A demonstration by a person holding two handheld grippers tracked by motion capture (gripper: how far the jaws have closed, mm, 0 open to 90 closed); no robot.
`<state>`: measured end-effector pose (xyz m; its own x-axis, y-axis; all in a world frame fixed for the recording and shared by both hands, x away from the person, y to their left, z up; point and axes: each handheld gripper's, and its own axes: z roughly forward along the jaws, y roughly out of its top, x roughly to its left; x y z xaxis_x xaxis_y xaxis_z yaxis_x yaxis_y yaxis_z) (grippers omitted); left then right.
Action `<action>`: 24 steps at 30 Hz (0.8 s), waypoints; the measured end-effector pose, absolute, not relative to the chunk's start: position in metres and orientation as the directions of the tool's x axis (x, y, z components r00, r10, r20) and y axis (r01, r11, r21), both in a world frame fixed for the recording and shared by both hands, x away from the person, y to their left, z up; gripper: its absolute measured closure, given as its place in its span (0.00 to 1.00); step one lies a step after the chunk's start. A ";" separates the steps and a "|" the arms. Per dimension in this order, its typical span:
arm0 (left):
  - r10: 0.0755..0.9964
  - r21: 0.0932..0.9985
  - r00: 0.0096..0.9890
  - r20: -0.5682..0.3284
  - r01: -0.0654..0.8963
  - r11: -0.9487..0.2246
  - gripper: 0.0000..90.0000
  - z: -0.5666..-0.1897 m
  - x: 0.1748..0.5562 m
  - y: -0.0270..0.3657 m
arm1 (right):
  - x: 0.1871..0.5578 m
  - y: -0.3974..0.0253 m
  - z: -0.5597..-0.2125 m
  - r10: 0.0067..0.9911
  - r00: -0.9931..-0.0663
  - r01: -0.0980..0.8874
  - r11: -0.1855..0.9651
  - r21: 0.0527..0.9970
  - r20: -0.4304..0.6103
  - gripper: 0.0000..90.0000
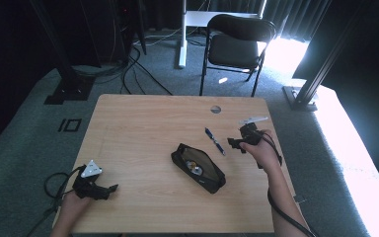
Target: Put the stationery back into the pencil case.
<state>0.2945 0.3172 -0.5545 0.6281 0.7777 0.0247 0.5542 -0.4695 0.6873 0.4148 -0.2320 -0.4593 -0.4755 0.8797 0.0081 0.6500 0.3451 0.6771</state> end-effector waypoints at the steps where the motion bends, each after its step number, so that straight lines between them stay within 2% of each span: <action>1: 0.778 0.688 0.628 0.024 0.554 -0.469 0.01 -0.554 0.295 0.317 | 0.417 -0.235 -0.461 0.886 -0.463 0.654 0.335 0.678 0.009 0.37; 14: 0.778 0.687 0.628 0.024 0.554 -0.469 0.01 -0.554 0.294 0.317 | 0.443 -0.269 -0.482 0.956 -0.293 0.704 0.221 0.675 -0.007 0.31; 24: 0.778 0.688 0.628 0.025 0.554 -0.469 0.01 -0.554 0.295 0.317 | 0.460 -0.278 -0.502 0.962 -0.270 0.732 0.221 0.645 -0.023 0.36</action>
<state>0.2945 0.3172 -0.5545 0.6280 0.7778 0.0247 0.5542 -0.4692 0.6875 0.4602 -0.2783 -0.5020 -0.2705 0.9625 -0.0226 0.7316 0.2208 0.6450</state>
